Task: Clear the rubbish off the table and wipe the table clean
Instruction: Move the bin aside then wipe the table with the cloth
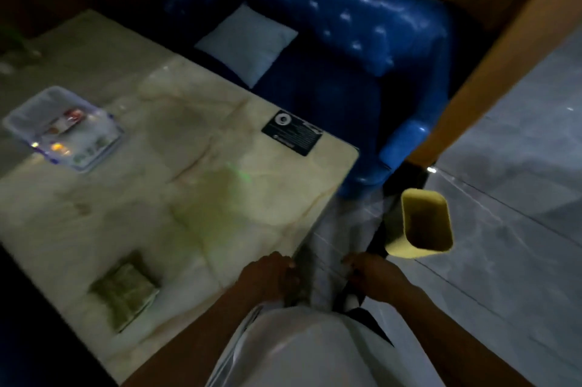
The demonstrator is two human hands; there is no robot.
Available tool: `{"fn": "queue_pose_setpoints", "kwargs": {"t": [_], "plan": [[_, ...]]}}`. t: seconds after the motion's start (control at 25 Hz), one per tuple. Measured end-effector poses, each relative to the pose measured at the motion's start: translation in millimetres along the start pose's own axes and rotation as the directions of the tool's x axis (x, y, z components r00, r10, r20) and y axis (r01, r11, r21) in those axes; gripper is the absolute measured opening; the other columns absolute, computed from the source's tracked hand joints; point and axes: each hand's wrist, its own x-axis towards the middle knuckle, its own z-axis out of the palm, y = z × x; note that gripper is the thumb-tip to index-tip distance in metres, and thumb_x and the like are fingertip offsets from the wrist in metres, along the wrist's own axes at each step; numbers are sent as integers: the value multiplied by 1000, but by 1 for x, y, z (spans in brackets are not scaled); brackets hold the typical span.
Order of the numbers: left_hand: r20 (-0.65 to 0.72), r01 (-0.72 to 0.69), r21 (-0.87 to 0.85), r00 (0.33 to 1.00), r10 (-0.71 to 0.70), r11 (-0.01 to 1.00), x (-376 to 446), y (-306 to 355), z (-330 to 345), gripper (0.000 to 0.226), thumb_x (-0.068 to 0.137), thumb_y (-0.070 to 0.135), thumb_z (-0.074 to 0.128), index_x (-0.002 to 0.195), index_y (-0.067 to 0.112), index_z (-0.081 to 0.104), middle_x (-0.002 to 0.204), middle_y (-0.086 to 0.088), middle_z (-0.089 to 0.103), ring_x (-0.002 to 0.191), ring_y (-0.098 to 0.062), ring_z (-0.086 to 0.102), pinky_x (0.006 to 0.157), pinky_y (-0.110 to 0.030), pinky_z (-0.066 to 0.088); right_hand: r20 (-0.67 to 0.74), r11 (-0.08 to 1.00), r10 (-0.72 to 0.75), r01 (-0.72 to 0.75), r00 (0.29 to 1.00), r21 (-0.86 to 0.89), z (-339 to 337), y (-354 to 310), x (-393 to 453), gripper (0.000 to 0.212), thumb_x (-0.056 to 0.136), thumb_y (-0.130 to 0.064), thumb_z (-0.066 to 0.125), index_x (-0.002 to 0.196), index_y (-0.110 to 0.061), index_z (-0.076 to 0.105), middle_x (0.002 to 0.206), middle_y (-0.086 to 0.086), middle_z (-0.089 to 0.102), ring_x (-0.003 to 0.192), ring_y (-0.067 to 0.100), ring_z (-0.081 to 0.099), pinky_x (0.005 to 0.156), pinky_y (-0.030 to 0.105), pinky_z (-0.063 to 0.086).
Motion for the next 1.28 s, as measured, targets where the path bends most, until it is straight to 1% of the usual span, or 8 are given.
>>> {"fn": "queue_pose_setpoints", "kwargs": {"t": [0.12,0.32,0.44,0.64,0.84,1.0,1.08,1.28], "plan": [[-79,118,-61,989,-123,991,-6,-9,-3,47,91,59,44,132,37,48,136,3,52,123,-19,53,98,-36,45,86,981,-136,146,987,-125,-23,-13,44,37,93,-35,50,130,-27,52,131,3,60,115,21,58,93,32,48],[-64,330,-145,938,-342,933,-15,-8,3,51,91,58,43,136,36,42,141,1,48,125,-22,51,99,-39,45,240,899,-306,363,921,-247,-58,-33,99,43,93,-36,51,134,-24,48,136,6,56,122,25,54,97,34,45],[-90,446,-224,876,-474,867,-20,2,14,54,88,63,43,135,36,43,142,2,47,125,-22,52,98,-39,46,251,840,-391,455,886,-295,-73,-50,127,49,91,-35,53,138,-22,43,135,11,55,121,30,54,97,36,47],[-183,550,-341,757,-627,763,-22,17,32,56,88,60,44,137,33,42,144,4,42,124,-22,52,97,-40,45,186,762,-458,492,869,-422,-73,-77,160,72,87,-54,52,148,-28,23,150,7,32,132,31,37,101,43,44],[-341,618,-435,560,-755,655,-26,7,48,57,84,61,42,130,29,50,132,1,53,114,-23,58,87,-39,49,103,754,-461,450,881,-478,-57,-102,198,89,81,-68,52,151,-35,7,161,8,9,145,38,13,112,54,26],[-514,614,-453,412,-752,646,-36,-33,52,49,84,55,47,119,23,58,117,-3,61,98,-25,64,72,-39,54,47,820,-351,331,935,-468,-38,-115,231,92,81,-74,43,152,-34,-1,163,7,-5,147,41,-1,115,63,8],[-566,640,-460,323,-758,616,-43,-64,47,48,84,54,48,118,23,58,118,-4,61,98,-26,63,71,-39,55,-39,868,-332,289,942,-405,-23,-119,237,88,82,-70,45,153,-32,9,163,10,-1,147,44,1,115,65,6],[-618,705,-504,110,-779,499,-50,-149,20,49,84,52,47,123,23,52,121,-12,57,108,-35,56,85,-45,48,-283,849,-466,334,838,-410,7,-105,241,78,83,-66,39,150,-29,25,161,17,17,144,48,16,113,66,10]]}}
